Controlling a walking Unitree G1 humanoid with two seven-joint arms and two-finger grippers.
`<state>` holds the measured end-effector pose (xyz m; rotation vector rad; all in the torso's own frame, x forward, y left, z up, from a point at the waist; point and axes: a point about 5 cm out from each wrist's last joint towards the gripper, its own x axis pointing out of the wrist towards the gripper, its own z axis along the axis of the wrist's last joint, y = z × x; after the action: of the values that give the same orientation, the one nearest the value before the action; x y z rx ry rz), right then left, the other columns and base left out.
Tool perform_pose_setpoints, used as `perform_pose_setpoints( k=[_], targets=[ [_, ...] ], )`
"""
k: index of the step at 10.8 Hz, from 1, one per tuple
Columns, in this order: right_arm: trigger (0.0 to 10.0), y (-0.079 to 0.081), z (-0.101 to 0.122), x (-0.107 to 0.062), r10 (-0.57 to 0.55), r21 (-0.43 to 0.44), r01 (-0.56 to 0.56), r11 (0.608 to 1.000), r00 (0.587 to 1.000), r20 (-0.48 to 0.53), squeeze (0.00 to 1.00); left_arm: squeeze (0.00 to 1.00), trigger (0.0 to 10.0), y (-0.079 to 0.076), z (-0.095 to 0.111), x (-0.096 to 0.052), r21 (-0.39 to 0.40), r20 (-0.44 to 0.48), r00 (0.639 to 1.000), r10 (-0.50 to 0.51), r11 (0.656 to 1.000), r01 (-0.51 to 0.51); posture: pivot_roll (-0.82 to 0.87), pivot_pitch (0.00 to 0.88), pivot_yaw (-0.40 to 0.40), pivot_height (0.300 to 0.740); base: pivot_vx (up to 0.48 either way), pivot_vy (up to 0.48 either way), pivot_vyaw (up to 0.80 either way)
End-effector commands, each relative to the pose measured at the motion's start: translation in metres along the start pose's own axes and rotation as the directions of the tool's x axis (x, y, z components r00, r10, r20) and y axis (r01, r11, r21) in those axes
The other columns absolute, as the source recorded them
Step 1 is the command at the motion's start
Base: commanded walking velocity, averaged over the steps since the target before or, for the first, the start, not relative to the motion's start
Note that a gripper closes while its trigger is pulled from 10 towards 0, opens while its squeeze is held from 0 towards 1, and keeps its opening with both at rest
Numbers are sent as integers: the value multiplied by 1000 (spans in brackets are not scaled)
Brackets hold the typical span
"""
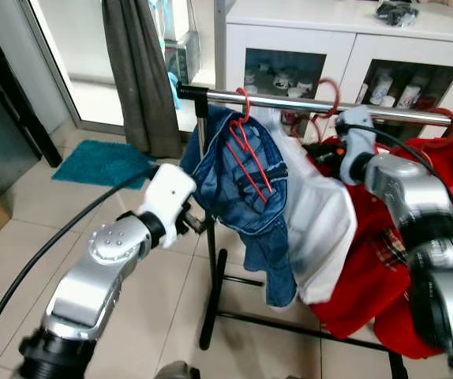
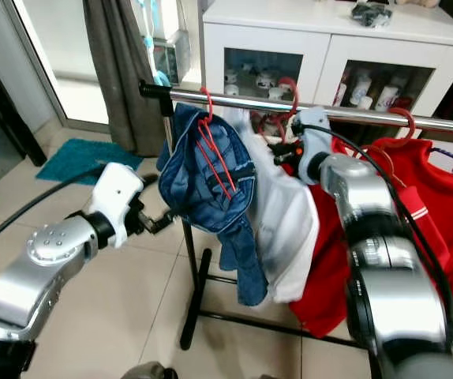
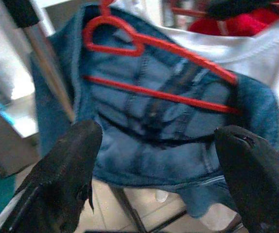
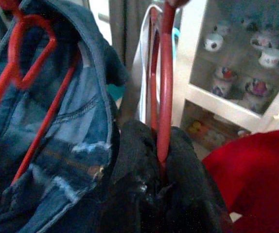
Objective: Hang hanger
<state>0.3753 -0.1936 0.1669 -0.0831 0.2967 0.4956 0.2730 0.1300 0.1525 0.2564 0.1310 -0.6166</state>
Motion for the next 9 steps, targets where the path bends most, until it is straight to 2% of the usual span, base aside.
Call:
perform_pose_setpoints(
  k=[1,2,3,4,5,6,7,8,9],
  targets=[
    [0,6,19,-10,15,-28,-12,1000,995,103,0,0,10000,-4,2,0,22,32,999,7,1000,-8,22,0,35,740,0,0,0],
    [0,11,18,-17,6,-20,-4,1000,992,129,0,0,10000,-8,-1,1,-19,8,1000,12,1000,-12,26,0,28,740,0,0,0],
    [0,21,15,-29,-19,-19,22,1000,989,146,0,0,10000,-10,0,3,-115,8,1000,-9,993,10,26,4,18,740,0,0,0],
    [0,30,9,-43,-71,-16,74,997,986,152,0,0,10000,-6,-1,1,-144,18,999,45,989,-42,24,12,25,740,0,0,0],
    [0,34,3,-51,-118,-18,123,992,979,165,0,0,10000,-2,-4,0,-151,19,996,93,985,-89,17,8,32,740,0,0,0],
    [0,49,-9,-70,-205,44,200,979,962,182,0,0,10000,6,-9,-2,-117,14,983,185,976,-183,-1,2,47,740,0,0,0],
    [0,57,-14,-77,-241,64,233,970,954,178,0,0,10000,9,-13,-2,-127,-7,978,208,970,-207,-4,2,47,740,0,0,0],
    [0,66,-23,-83,-301,122,283,951,939,167,0,0,10000,8,-14,-1,-126,-18,980,197,972,-197,-8,10,45,740,0,0,0],
    [0,75,-37,-87,-337,134,319,938,931,140,0,0,10000,6,-12,0,-130,-16,981,194,972,-194,-7,12,48,740,0,0,0]
  ],
)
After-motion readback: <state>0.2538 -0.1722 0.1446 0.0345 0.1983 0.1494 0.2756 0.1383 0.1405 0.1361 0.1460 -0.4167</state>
